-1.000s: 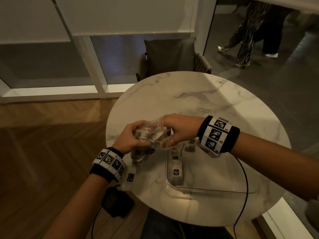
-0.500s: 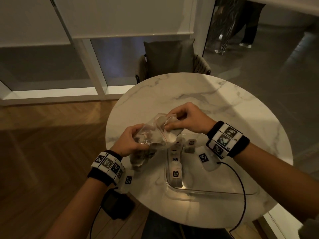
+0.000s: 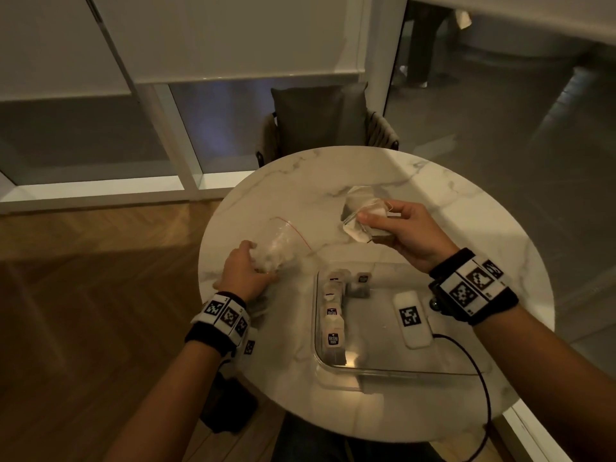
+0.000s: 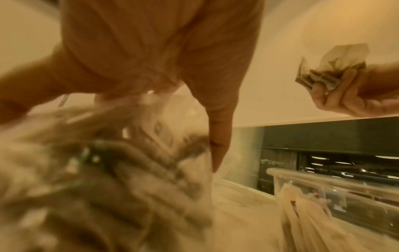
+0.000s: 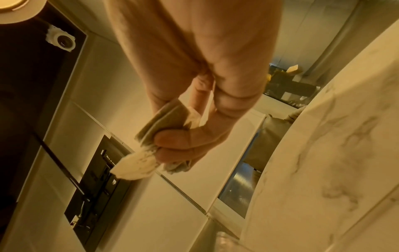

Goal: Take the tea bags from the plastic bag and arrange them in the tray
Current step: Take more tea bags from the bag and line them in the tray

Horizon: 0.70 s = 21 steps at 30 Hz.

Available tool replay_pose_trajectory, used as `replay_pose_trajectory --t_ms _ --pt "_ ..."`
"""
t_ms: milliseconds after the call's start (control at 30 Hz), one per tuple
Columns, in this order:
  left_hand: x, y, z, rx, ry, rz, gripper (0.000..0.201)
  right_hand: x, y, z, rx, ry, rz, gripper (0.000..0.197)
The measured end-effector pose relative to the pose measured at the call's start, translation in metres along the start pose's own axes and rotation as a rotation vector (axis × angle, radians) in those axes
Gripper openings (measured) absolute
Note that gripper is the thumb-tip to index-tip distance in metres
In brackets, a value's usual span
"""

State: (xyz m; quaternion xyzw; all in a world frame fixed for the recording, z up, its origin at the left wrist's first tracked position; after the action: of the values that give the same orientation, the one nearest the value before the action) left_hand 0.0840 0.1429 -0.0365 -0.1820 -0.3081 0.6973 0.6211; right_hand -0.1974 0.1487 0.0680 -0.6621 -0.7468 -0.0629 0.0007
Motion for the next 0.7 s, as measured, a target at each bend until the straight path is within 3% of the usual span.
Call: replay_pose_trajectory --t_ms 67,100,167,200,300,433,533,700 --pt "0.004 0.004 0.008 -0.038 0.038 -0.008 0.089 0.003 -0.002 0.001 0.0 0.005 0.008 0.011" --pt "0.009 0.004 0.018 0.01 0.128 0.013 0.085 0.005 -0.002 0.003 0.0 0.013 0.004 0.013" --pt "0.024 0.003 0.044 0.295 0.326 0.021 0.06 0.009 0.0 0.006 0.006 0.039 -0.023 0.02" --pt "0.032 0.003 0.059 0.494 0.35 -0.044 0.048 0.011 0.003 0.008 0.01 0.057 -0.046 0.026" --pt "0.052 0.012 0.091 0.942 0.257 -0.358 0.045 0.019 0.016 0.018 0.023 0.102 -0.137 0.029" --pt "0.068 0.034 0.102 1.095 0.19 -0.657 0.061 0.03 0.029 0.032 0.123 0.157 -0.234 0.027" --pt "0.08 0.048 0.1 1.164 -0.023 -0.731 0.041 0.036 0.031 0.042 0.218 0.167 -0.244 0.028" --pt "0.089 0.064 0.083 1.318 -0.288 -0.765 0.042 0.047 0.024 0.05 0.334 0.219 -0.149 0.033"
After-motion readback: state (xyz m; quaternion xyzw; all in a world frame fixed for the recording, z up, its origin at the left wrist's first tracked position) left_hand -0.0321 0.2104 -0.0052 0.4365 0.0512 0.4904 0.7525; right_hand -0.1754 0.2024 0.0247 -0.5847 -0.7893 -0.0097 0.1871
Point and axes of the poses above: each hand's wrist, its own x-axis away from the middle knuckle, its own y-axis out of the palm, z = x × y, the point moved 2 cm from there along -x, towards the middle knuckle, and after that the axes turned 4 degrees about x, right-handed, at the moved point
